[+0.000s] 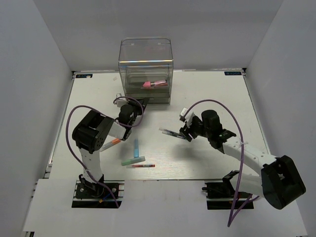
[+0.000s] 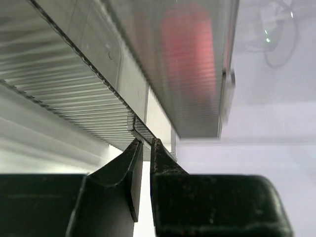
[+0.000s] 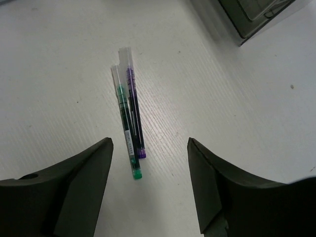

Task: Sort the stationery into containers
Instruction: Open the drawer in the storage box.

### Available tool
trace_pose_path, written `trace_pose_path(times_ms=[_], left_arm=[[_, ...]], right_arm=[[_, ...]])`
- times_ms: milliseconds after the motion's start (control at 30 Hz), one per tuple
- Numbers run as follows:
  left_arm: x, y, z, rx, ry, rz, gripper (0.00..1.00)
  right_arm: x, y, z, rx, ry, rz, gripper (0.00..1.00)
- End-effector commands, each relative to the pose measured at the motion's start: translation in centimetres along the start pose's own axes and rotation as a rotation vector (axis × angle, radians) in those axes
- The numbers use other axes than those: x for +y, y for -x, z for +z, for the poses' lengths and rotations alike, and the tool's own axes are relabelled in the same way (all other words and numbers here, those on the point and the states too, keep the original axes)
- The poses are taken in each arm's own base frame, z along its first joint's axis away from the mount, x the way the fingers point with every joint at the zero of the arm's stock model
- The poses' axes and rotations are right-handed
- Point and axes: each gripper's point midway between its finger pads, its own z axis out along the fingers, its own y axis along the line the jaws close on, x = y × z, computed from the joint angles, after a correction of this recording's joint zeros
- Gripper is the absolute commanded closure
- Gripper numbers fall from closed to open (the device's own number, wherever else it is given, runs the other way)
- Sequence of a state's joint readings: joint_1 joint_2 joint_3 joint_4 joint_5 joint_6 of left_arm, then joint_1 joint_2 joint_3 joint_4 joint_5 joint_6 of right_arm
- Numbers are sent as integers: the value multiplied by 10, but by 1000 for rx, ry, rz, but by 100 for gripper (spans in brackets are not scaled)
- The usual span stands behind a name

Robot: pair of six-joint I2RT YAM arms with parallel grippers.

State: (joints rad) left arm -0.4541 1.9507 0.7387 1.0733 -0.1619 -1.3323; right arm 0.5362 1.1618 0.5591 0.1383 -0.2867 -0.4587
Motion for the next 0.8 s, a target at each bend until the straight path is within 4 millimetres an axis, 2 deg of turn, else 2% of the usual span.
trace_pose_path(times_ms=[0, 133, 233, 267, 367, 433, 467, 500, 567, 600, 667, 700, 767], left_arm=[[-1, -4, -23, 29, 4, 36, 100], [-1, -11, -42, 70, 6, 29, 100], [4, -19, -48, 112, 52, 38, 100], [13, -21, -50, 122, 93, 44, 100], [13, -23, -50, 139, 111, 46, 97], [7, -24, -46, 146, 98, 44, 81], [15, -28, -47, 162, 124, 47, 74], [13, -28, -45, 162, 126, 47, 64], [9, -29, -44, 172, 127, 47, 57], [12, -29, -45, 175, 138, 48, 53], [5, -27, -46, 172, 126, 56, 49], [10, -28, -50, 178, 148, 59, 45], [6, -25, -56, 179, 148, 71, 44]], right_arm=[[8, 4, 1, -3, 60, 10, 32], [12, 1, 6, 18, 98, 18, 30], [14, -4, 11, 49, 128, 27, 30], [14, -2, 13, 54, 139, 22, 30], [16, -6, 20, 75, 166, 20, 30], [16, -8, 24, 84, 178, 8, 30], [16, -11, 30, 99, 188, 10, 30], [14, -11, 32, 102, 186, -8, 32], [10, -13, 41, 122, 191, -11, 35], [5, -7, 43, 112, 187, -32, 40], [10, -16, 47, 150, 224, -21, 46], [9, -12, 50, 144, 227, -28, 48], [9, -14, 54, 149, 234, -28, 54]])
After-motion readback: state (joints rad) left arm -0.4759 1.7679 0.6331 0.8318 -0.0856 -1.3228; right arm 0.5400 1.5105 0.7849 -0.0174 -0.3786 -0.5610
